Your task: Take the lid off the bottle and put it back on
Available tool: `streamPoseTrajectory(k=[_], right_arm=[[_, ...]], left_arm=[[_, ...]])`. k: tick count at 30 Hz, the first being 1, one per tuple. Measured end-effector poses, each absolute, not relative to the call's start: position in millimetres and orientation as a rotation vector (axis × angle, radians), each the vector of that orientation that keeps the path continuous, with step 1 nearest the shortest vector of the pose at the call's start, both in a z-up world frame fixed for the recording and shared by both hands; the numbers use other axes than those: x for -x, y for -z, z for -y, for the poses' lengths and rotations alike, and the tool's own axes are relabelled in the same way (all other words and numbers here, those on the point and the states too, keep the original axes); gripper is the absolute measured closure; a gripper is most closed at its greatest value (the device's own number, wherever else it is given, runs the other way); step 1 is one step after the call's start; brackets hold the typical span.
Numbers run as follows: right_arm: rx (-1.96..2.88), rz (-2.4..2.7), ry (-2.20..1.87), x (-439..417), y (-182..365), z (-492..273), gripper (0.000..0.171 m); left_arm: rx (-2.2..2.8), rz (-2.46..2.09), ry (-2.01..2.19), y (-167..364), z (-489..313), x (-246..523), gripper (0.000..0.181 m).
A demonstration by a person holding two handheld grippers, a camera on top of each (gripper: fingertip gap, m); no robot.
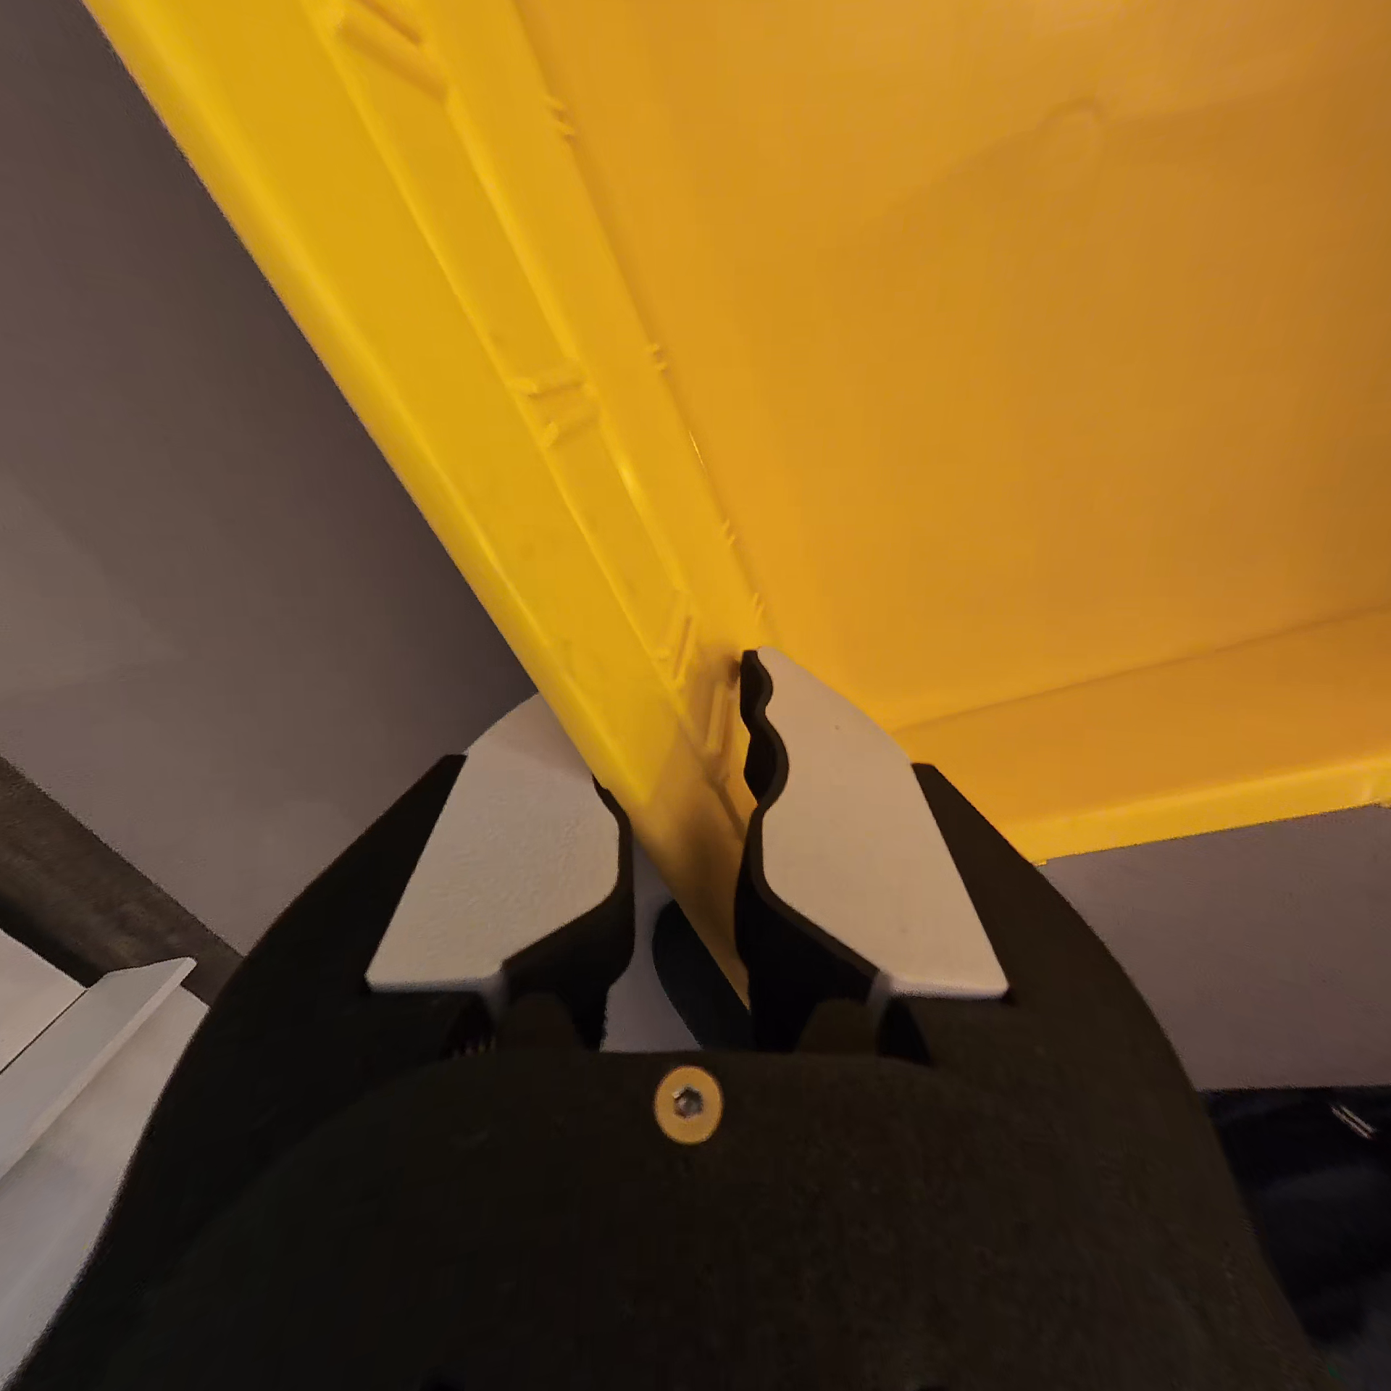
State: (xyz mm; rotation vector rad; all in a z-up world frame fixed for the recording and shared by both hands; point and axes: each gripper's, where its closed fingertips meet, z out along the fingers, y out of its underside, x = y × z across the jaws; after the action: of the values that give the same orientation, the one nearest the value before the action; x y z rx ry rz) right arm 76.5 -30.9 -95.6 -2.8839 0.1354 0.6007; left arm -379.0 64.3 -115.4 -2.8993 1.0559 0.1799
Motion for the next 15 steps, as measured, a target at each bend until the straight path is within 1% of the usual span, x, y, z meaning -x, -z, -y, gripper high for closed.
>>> streamPoseTrajectory(k=[7, 8, 10, 13, 15], right_arm=[[2.908, -0.075, -0.613, -56, 94, 37, 0.144], [2.914, -0.050, -0.631, -51, 93, 39, 0.141], [2.922, -0.004, -0.616, -45, 90, 42, 0.143], [2.865, -0.019, -0.436, -53, 76, 37, 0.144], [2.774, -0.010, -0.274, -61, 53, 34, 0.144]], left_arm=[[2.924, -1.140, -0.138, 116, -50, 376, 0.155], [2.932, -1.148, -0.121, 116, -47, 376, 0.154], [2.927, -1.168, -0.068, 114, -44, 374, 0.152], [2.887, -1.162, -0.004, 105, -45, 371, 0.152], [2.847, -1.142, 0.045, 95, -46, 370, 0.152]])
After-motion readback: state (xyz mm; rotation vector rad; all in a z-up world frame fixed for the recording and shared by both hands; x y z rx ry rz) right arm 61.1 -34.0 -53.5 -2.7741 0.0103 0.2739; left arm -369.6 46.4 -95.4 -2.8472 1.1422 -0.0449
